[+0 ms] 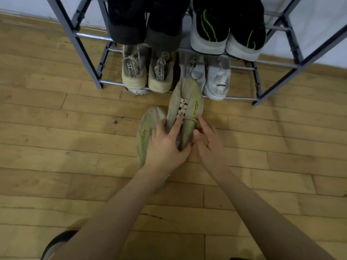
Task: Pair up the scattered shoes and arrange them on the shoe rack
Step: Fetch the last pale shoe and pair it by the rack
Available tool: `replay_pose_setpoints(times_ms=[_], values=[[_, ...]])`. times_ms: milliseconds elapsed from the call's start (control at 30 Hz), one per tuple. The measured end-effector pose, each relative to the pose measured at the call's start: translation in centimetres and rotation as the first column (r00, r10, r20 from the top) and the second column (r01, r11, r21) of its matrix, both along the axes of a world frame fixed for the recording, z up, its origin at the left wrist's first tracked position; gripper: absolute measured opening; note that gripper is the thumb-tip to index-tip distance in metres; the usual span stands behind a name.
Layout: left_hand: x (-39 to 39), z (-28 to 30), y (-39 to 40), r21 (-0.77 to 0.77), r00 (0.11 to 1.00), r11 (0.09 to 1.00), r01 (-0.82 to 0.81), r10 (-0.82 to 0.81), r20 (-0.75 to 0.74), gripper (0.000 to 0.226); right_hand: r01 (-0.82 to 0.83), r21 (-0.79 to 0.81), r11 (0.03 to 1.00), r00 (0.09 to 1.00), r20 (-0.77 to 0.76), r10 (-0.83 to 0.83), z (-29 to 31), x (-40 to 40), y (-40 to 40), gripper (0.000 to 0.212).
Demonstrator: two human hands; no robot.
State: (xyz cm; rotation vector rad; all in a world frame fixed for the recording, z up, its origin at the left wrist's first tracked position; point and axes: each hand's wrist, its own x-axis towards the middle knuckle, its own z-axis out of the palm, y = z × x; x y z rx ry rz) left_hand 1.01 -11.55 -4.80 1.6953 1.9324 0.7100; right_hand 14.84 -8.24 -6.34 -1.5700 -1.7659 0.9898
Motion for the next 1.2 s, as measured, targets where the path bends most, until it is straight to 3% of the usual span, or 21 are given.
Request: replay_pose_setpoints(times_ms=[133, 267, 367, 433, 533, 633, 700, 833, 967, 1067, 1200], values=[[2.8, -1.0, -0.4, 0.024, 0.983, 0.988, 0.15, -0.151, 0.103, 0.079, 0.011, -0.007, 1.0, 0.998, 0.055, -0.011, -0.6, 3.9, 0.1, 0.06], [4.0, -2.3, -1.6, -0.147, 0.963, 0.964, 0.223, -0.241, -0.121, 0.077, -0.037, -0.099, 0.994, 0.957, 0.282, 0.063, -1.4, 6.4, -0.8, 0.057], [3.2, -3.3, -2.6, -0.138, 0.956, 0.977, 0.165, -0.193, -0.222, 0.063, -0.066, -0.213, 0.975, 0.904, 0.401, 0.149, -1.6, 6.7, -1.7, 0.053], [2.3, -3.7, -3.3, -0.11, 0.966, 0.991, 0.076, -0.101, -0.24, 0.058, -0.072, -0.184, 0.98, 0.891, 0.431, 0.146, -1.4, 6.3, -2.5, 0.056], [1.0, -4.1, -5.1, -0.043, 0.943, 0.999, -0.008, -0.006, -0.333, 0.062, -0.235, -0.092, 0.968, 0.775, 0.583, 0.244, -1.4, 5.1, -4.1, 0.061], [0.0, -4.6, -6.4, -0.137, 0.918, 0.991, -0.006, -0.049, -0.393, 0.078, -0.294, -0.088, 0.952, 0.673, 0.688, 0.271, -2.8, 4.3, -5.6, 0.064], [-0.4, -4.9, -6.7, -0.192, 0.902, 0.981, 0.02, -0.101, -0.419, 0.087, -0.253, -0.12, 0.96, 0.658, 0.706, 0.262, -3.8, 4.6, -6.0, 0.067], [-1.2, -5.5, -7.0, -0.257, 0.892, 0.966, 0.017, -0.131, -0.433, 0.088, -0.296, -0.038, 0.954, 0.661, 0.713, 0.233, -4.2, 4.6, -6.1, 0.07], [-1.7, -5.8, -7.2, -0.231, 0.901, 0.971, 0.061, -0.153, -0.406, 0.081, -0.354, -0.039, 0.934, 0.619, 0.739, 0.265, -4.3, 4.3, -5.6, 0.056], [-2.0, -5.8, -7.2, -0.175, 0.913, 0.98, 0.091, -0.153, -0.379, 0.07, -0.336, -0.045, 0.941, 0.705, 0.651, 0.282, -4.6, 4.3, -5.3, 0.043], [-1.8, -4.4, -6.6, -0.061, 0.958, 0.996, 0.068, -0.082, -0.275, 0.056, -0.314, 0.062, 0.947, 0.78, 0.586, 0.22, -3.7, 4.3, -5.4, 0.037]])
